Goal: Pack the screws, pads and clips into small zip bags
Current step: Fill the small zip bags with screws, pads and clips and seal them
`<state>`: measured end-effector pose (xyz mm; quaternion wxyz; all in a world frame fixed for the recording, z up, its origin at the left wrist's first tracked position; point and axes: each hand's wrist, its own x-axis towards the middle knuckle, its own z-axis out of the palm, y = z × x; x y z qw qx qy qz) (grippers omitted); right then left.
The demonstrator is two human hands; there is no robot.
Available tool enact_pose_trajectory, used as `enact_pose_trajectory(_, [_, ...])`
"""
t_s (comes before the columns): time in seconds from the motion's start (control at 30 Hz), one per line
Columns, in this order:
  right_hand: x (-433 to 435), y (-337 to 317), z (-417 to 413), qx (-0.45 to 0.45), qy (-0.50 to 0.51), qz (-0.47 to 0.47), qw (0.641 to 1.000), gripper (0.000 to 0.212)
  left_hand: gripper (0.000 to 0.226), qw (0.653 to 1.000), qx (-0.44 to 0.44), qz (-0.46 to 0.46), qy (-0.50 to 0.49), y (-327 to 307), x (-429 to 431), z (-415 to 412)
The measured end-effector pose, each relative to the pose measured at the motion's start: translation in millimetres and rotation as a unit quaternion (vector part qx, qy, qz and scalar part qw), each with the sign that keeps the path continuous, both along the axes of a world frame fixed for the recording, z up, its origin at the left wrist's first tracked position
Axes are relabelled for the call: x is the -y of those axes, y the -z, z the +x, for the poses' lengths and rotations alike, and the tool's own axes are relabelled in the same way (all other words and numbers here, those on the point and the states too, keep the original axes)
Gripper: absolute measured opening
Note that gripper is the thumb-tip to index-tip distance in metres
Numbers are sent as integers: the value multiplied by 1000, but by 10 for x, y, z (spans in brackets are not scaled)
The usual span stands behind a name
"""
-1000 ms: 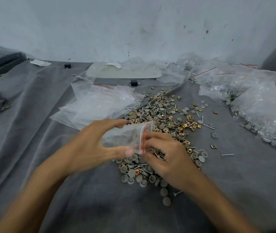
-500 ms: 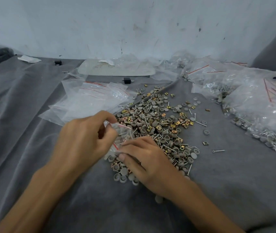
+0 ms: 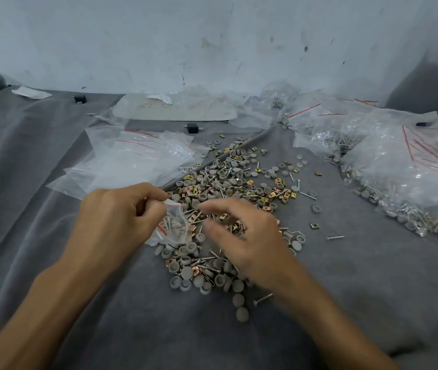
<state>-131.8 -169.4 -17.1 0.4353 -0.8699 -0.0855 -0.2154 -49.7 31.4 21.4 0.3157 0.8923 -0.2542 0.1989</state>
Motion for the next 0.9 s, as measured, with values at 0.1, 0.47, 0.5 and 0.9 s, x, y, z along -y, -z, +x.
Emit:
enact_pose_trajectory(0.1, [428, -48, 49, -56, 106, -95, 988, 13, 23, 1000, -18, 12, 13, 17, 14, 12])
enact_pose_trajectory(0.47, [664, -8, 170, -272, 180, -233, 916, 36, 29, 997, -54, 33, 39, 84, 64, 34])
enact_pose_trajectory(0.5, [667, -19, 177, -278, 175, -237, 914, 37, 29, 997, -51, 32, 40, 88, 59, 43])
enact_pose_trajectory(0.9, [760, 6, 151, -233, 170, -175, 941, 16, 34, 989, -122, 13, 77, 128, 55, 83])
